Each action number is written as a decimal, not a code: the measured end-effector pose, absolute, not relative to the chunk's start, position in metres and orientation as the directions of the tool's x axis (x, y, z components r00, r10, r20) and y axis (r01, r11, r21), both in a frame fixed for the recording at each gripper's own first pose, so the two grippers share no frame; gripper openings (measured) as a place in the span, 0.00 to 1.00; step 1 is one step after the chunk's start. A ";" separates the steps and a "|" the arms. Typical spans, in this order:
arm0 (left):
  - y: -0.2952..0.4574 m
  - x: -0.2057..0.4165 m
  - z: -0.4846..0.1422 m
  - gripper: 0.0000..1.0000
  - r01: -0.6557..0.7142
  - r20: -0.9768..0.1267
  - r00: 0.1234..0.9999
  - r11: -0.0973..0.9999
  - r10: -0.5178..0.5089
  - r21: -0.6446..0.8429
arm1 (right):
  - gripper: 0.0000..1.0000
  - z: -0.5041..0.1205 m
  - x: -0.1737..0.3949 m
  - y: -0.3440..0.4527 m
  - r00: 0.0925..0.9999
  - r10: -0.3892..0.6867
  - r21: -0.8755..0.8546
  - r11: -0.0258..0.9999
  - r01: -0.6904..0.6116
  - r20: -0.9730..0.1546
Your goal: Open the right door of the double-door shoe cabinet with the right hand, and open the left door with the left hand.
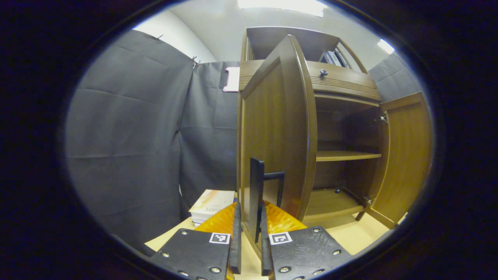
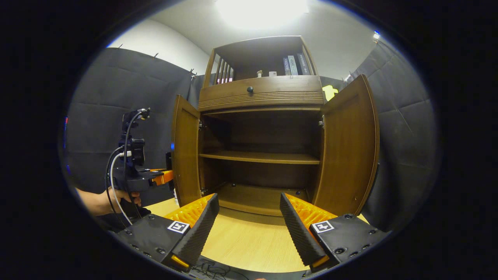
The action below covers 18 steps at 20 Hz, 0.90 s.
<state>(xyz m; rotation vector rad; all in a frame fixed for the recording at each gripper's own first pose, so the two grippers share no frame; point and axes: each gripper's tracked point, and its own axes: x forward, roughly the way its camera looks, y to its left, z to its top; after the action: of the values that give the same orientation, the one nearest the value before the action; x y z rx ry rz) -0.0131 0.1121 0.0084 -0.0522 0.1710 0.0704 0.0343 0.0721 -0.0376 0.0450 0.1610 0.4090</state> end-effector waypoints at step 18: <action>0.222 -0.085 0.024 0.19 -0.245 -0.121 0.964 0.969 0.238 -0.043 | 0.95 -0.010 0.016 0.095 0.903 0.422 0.065 0.906 -0.418 -0.084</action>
<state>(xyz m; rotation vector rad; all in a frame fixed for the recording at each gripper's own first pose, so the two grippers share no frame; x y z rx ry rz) -0.0849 0.2215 0.0244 -0.0582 0.1158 0.2443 0.0163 0.0952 -0.0105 0.0456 0.0969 0.4343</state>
